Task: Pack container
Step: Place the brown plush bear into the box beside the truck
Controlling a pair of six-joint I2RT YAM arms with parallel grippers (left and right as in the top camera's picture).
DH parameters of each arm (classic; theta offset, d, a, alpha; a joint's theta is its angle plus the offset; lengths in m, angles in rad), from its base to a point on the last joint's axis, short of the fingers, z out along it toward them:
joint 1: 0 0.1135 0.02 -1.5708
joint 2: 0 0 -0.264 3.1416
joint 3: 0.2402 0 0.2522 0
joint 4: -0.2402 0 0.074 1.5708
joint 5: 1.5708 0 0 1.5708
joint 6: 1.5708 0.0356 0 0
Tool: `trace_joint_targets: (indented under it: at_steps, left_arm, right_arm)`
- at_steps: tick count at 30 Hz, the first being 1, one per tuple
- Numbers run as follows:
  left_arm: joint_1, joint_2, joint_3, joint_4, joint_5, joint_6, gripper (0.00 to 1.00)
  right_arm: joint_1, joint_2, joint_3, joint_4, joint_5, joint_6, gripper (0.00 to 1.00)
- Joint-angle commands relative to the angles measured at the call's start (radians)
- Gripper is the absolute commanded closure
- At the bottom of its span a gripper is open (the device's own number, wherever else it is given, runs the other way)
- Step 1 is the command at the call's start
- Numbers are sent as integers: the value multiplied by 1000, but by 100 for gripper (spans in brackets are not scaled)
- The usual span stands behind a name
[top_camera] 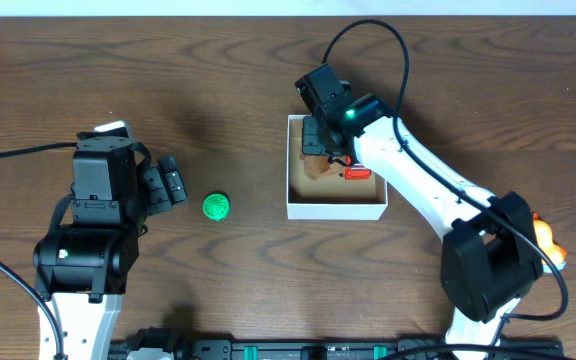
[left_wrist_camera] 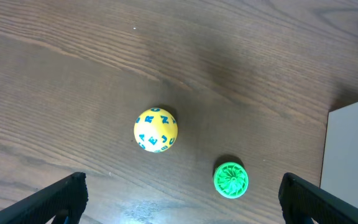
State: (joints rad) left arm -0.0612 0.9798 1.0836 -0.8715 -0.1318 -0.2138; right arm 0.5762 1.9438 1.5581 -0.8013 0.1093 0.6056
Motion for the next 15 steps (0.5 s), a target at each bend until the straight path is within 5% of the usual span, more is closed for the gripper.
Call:
trace_joint_targets:
  at_steps: [1,3,7,15]
  left_arm:
    - [4,1,18,-3,-11,-13,2]
    - [4,1,18,-3,-11,-13,2]
    - [4,1,18,-3,-11,-13,2]
    - [4,1,18,-3,-11,-13,2]
  right_arm:
    - [-13,37,-4,8,34,24,99]
    - [-18,46,-4,7,47,23,90]
    - [-27,46,-4,23,48,-40,44]
    - [-34,3,22,23,52,-113,37]
